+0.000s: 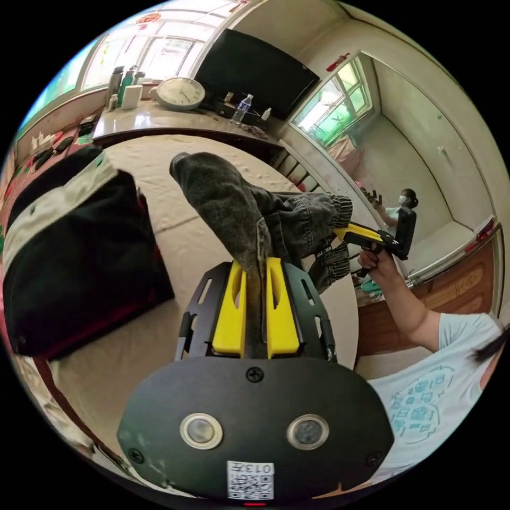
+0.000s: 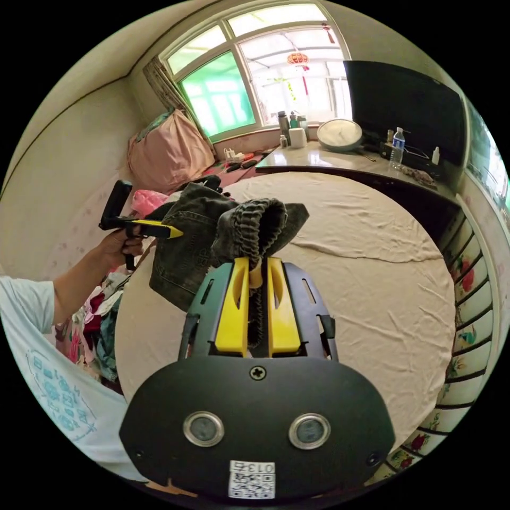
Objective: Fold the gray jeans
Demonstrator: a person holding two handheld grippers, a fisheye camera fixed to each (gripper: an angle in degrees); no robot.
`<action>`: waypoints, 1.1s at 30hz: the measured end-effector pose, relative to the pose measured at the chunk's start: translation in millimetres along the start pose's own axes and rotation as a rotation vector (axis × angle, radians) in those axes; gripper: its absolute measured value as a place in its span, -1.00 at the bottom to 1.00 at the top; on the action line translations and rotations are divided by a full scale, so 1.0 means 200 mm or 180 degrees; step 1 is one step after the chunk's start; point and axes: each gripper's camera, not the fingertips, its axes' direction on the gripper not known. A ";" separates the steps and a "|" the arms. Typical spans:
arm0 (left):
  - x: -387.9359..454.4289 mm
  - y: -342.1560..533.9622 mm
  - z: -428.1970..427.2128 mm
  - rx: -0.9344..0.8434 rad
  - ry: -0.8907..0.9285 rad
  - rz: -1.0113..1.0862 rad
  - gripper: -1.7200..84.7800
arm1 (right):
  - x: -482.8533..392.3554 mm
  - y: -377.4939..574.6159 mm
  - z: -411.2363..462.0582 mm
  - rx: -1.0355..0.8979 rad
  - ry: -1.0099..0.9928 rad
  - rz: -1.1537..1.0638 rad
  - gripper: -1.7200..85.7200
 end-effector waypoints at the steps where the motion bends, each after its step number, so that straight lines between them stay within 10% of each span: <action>1: -0.04 -0.14 0.06 -0.0019 0.0010 -0.0030 -0.81 | 0.08 -0.11 0.05 -0.0022 0.0025 0.0032 -0.82; 17: -0.24 -0.64 0.57 -0.0031 -0.1212 -0.0543 -0.69 | 0.52 -0.80 0.96 -0.0522 0.0368 0.0740 -0.76; 22: 0.20 -0.49 0.38 0.0823 -0.2121 0.0011 -0.77 | 0.43 -0.79 0.78 -0.0190 0.1080 0.0689 -0.81; 33: 0.51 -0.29 1.00 -0.0509 -0.2954 0.0660 -0.96 | -0.26 -0.61 1.20 -0.0434 0.1245 -0.0832 -0.96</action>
